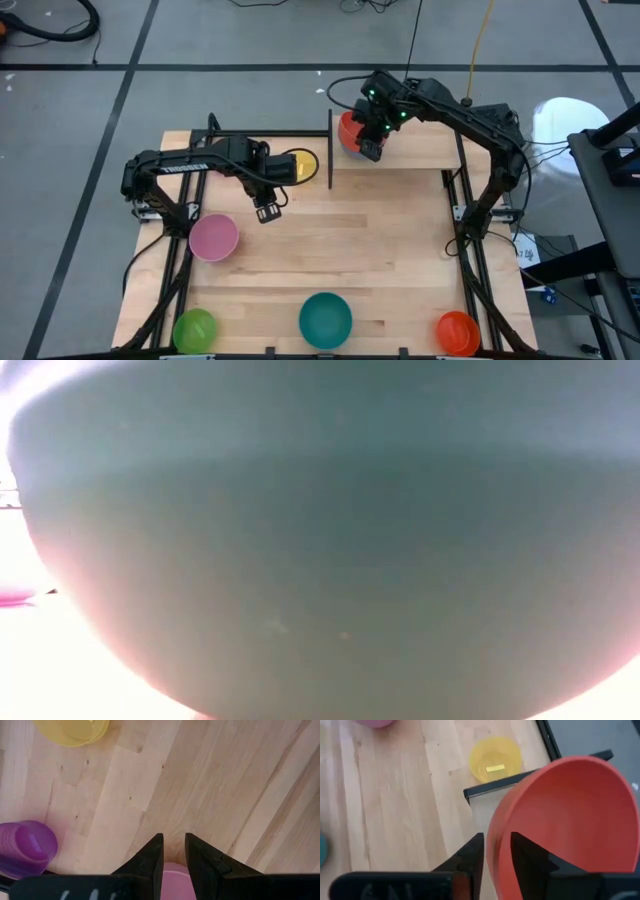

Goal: Place and stack bowls onto a shelf
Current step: Stack the orange bowl on the shelf

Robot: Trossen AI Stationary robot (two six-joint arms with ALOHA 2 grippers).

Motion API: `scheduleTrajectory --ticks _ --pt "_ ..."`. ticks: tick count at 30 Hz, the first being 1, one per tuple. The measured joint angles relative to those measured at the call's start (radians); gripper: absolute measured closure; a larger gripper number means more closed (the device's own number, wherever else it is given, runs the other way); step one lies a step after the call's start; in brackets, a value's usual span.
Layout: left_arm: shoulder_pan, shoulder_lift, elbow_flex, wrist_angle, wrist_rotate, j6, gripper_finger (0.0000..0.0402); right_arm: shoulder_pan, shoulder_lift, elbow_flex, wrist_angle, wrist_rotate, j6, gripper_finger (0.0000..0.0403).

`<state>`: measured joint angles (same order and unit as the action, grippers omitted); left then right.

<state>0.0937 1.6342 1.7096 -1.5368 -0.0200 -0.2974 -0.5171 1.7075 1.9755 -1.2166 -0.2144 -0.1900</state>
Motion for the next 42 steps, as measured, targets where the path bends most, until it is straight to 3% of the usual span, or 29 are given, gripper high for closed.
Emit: scheduleTrajectory --ticks 8,11,15,19,42 --pt "0.000 0.000 0.000 0.000 0.000 -0.005 0.0316 0.030 -0.080 -0.001 0.117 -0.083 -0.007 0.0299" --pt "0.000 0.000 0.000 0.000 0.000 -0.005 0.0316 0.044 -0.125 -0.001 0.161 -0.068 -0.008 0.0306" --pt "0.000 0.000 0.000 0.000 0.000 -0.019 0.0316 0.060 -0.152 -0.005 0.208 0.060 0.050 0.0341" --pt "0.000 0.000 0.000 0.000 0.000 -0.020 0.0316 0.061 -0.149 -0.034 0.218 0.088 0.069 0.0395" --pt "0.000 0.000 0.000 -0.004 0.000 -0.022 0.0316 0.061 -0.148 -0.382 0.438 0.079 0.099 0.0403"
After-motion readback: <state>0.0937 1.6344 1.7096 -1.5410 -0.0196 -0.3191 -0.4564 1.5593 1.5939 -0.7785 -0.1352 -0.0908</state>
